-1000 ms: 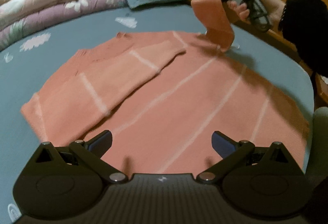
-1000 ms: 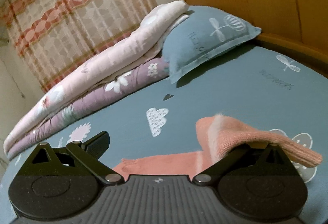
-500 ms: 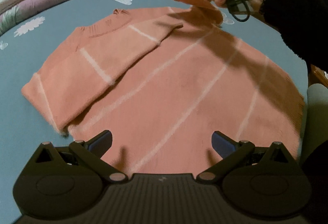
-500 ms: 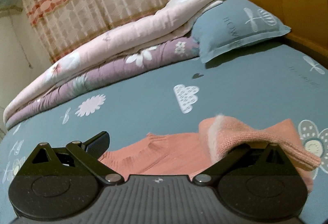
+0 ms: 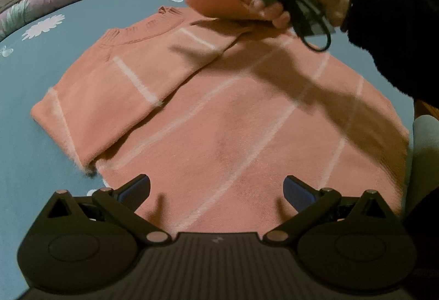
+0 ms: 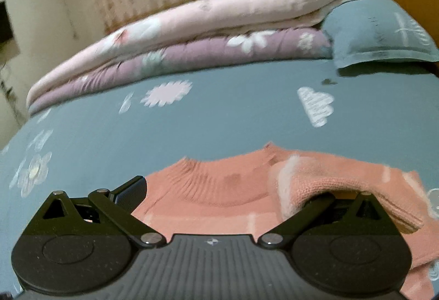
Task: Fold clothes
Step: 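Lift the gripped cuff and carry it across the body toward the collar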
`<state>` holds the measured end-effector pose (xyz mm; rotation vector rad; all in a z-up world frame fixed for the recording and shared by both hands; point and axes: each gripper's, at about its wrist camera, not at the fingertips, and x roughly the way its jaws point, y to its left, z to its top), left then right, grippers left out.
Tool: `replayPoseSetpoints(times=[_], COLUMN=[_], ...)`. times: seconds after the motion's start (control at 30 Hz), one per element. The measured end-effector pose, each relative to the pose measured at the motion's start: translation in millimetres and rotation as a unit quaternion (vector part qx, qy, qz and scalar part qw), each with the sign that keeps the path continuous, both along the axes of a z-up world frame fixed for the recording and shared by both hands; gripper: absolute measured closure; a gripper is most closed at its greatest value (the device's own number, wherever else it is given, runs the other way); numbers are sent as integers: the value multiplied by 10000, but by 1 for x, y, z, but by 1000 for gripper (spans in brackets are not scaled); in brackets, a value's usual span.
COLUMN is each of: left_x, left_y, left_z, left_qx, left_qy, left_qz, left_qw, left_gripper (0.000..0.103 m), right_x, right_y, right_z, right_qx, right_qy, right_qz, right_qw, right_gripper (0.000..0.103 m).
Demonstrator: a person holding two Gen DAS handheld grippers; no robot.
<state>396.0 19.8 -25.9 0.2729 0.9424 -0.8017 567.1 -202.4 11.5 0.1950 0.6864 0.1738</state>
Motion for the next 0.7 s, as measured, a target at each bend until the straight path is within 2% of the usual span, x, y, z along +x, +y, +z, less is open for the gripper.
replayPoseSetpoints(times=[0.23,0.4,0.53,0.7], left_x=[-2,-3,-3,-2], left_y=[5,7,8,12], left_z=[-6,-9,-10,-13], left_qx=[4,99,85,87], left_qy=[90,146,156,209], left_qz=[150,209,224,284], left_qw=[9998,9996,9996,9993], left_gripper=[1,1,1,1], right_x=[4,19,28,8], right_y=[16,34,47,42], right_z=[-40,-28,-36,-57], right_qx=[214,448,220,183], right_qy=[519,415,615,800], right_qz=[-50,-4,125,144], right_qw=[9984,9981,9978,9965], right_gripper=[0,0,0,0])
